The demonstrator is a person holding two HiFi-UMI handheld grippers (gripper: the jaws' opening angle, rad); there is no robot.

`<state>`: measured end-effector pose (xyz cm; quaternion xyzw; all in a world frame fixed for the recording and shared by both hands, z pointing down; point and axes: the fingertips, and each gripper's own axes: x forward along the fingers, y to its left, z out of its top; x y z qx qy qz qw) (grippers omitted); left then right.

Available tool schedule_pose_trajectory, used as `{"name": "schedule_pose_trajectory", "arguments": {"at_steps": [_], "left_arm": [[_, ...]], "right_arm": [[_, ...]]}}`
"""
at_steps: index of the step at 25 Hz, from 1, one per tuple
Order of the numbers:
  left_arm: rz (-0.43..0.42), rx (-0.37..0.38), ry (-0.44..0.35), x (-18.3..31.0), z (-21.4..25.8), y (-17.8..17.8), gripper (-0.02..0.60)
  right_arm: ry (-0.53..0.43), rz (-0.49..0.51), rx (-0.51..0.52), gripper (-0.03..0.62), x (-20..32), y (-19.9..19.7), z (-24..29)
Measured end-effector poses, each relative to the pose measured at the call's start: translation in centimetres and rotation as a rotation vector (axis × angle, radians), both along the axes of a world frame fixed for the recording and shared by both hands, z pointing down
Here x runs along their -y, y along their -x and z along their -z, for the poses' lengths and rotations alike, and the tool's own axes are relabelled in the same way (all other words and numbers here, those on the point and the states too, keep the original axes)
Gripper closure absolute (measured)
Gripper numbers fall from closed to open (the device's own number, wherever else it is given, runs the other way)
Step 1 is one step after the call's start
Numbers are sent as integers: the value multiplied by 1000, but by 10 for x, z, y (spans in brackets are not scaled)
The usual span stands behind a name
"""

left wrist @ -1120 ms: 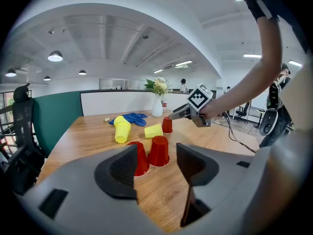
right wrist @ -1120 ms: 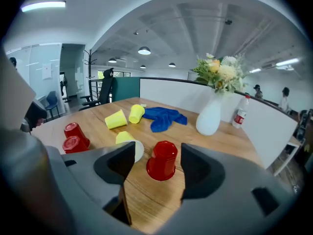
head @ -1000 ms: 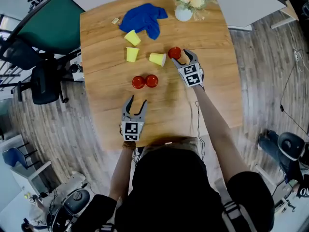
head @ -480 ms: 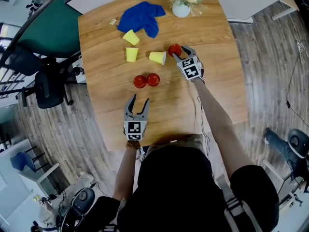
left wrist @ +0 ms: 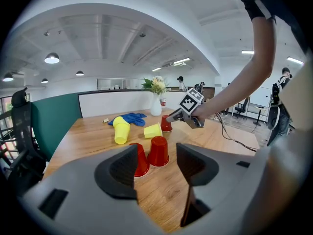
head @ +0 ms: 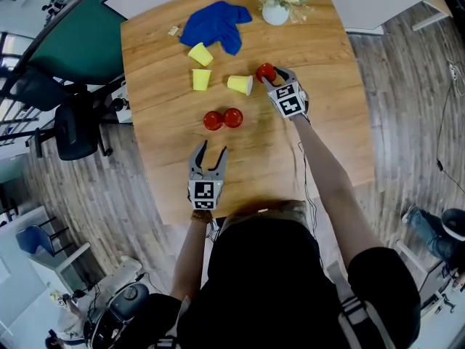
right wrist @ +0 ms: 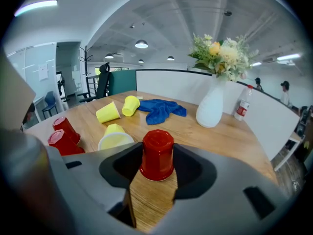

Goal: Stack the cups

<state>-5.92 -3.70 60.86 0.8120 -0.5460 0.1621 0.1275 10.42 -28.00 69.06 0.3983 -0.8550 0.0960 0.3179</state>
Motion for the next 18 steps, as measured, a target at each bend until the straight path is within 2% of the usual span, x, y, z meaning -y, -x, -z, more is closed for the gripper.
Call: {"name": "schedule_pose_trajectory", "arguments": {"at_steps": [5, 10, 18], "left_arm": [[8, -7, -11, 4, 1, 2, 325], [0, -17, -14, 3, 1, -4, 325], [-12, -31, -22, 2, 1, -11, 325]], "right_arm": [[-39, -17, 42, 390, -8, -5, 23], [-56, 11, 73, 391, -46, -4, 33], [11, 68, 81, 393, -119, 9, 12]]}}
